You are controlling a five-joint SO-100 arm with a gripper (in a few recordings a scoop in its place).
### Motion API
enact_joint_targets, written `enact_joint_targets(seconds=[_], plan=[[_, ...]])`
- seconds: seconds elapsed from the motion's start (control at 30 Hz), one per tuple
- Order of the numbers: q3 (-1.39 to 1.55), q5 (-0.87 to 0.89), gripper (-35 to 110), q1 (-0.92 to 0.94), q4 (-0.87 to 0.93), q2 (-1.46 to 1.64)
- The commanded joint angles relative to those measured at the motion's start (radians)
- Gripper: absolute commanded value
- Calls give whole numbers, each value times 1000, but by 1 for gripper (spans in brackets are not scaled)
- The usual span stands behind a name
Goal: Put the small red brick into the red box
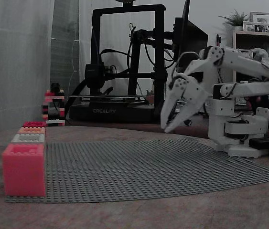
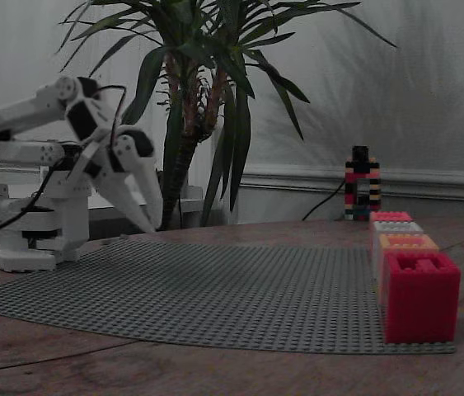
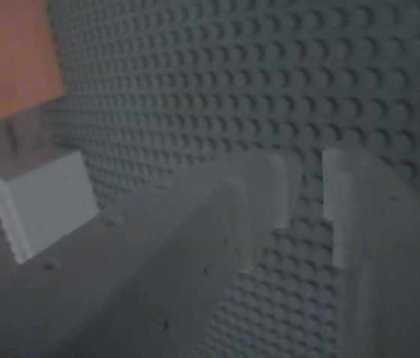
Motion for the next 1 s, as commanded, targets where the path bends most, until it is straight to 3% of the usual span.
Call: enact_joint_targets(seconds=[0.0,0.97], plan=[[43,2,0,-15,71,120],[80,41,0,-17,91,163]])
